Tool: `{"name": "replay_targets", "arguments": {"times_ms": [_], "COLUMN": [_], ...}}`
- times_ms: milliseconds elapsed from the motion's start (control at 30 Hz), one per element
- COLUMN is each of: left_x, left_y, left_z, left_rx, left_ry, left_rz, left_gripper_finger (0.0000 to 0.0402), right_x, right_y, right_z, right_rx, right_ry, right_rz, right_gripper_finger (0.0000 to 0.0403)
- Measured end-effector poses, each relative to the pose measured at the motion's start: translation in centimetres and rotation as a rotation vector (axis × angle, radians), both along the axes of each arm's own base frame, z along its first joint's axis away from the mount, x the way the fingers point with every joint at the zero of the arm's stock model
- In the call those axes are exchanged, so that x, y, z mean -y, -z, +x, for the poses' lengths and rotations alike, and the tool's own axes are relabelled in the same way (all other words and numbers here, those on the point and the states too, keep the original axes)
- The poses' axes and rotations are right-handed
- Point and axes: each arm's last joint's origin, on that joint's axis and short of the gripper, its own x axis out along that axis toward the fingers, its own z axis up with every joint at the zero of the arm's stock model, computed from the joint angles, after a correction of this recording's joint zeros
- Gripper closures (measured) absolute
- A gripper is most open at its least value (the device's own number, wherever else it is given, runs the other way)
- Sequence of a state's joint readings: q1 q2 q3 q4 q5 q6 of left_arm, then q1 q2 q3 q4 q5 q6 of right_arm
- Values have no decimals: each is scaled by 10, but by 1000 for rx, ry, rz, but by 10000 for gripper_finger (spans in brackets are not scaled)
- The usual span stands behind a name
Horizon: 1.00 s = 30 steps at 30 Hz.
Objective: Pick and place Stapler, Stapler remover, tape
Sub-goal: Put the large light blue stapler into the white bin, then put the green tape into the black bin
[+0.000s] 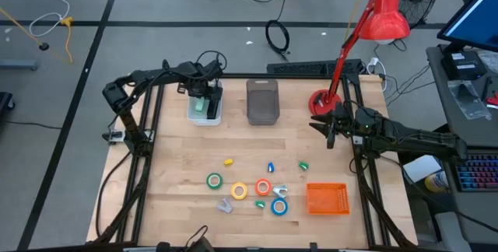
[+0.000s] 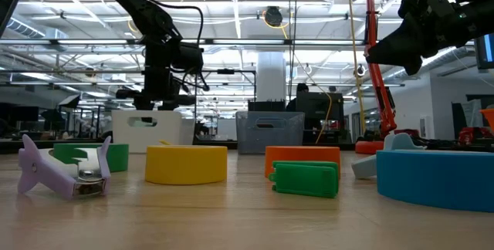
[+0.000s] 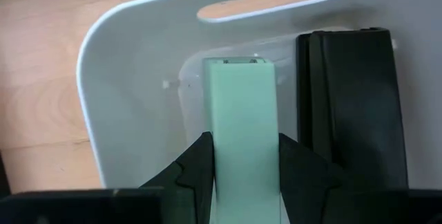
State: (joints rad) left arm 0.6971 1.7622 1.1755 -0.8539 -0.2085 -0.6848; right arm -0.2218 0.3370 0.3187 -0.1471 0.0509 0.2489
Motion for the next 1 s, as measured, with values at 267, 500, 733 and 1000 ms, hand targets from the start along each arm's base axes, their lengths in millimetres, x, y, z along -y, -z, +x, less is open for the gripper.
{"name": "replay_targets", "arguments": {"times_ms": [267,500,733,1000], "left_x": [0,0,7,42], "left_y": [0,-2,-36,-94], "left_z": [0,-1,-9,-17], "left_rx": [-1,7,101,339], "left_ry": [0,1,5,66], "left_rz": [1,-4,52,104], "left_gripper_finger": [197,166,174,190], "right_x": [0,0,0,0], "right_y": [0,0,0,0], "right_z": [0,0,0,0], "right_rx": [0,0,0,0], "right_ry": [0,-1,-1,-1], "right_rz": [-2,-2,-2,-2], "right_gripper_finger": [273,273,273,273]}}
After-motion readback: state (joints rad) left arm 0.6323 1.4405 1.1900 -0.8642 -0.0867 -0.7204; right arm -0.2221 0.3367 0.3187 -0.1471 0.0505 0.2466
